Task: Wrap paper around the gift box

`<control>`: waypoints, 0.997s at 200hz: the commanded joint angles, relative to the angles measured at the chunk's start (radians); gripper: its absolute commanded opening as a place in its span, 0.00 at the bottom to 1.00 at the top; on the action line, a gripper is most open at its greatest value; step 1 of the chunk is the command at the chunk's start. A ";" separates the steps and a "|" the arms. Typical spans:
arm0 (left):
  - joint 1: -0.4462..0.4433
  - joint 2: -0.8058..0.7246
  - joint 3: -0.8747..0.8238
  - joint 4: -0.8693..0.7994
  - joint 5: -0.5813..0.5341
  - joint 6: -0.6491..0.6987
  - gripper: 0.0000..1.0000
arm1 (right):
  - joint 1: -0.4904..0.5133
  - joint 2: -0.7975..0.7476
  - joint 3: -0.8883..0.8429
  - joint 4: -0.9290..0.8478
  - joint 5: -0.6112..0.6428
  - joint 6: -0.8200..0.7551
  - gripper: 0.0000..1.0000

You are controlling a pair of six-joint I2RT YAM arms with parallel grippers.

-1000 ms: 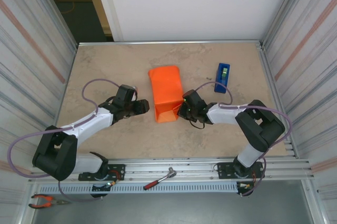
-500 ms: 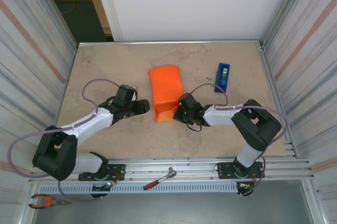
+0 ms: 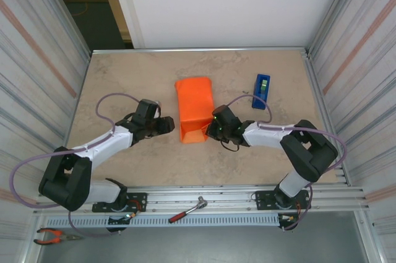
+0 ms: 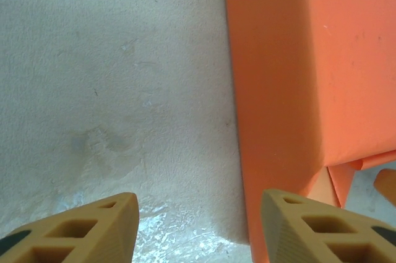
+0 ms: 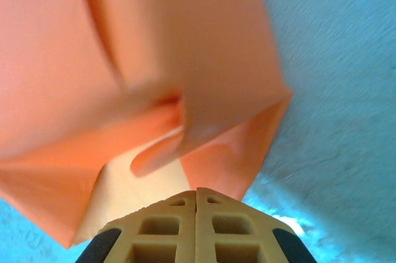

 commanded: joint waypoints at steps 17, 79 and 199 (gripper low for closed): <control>0.029 0.022 -0.020 0.006 0.069 -0.047 0.37 | -0.026 0.012 0.015 -0.019 0.000 -0.027 0.00; 0.031 0.132 -0.004 0.026 0.188 -0.046 0.15 | -0.029 0.108 0.077 0.004 -0.022 -0.030 0.00; -0.048 0.247 -0.013 0.140 0.245 -0.093 0.09 | -0.028 0.144 0.052 -0.010 -0.018 -0.002 0.00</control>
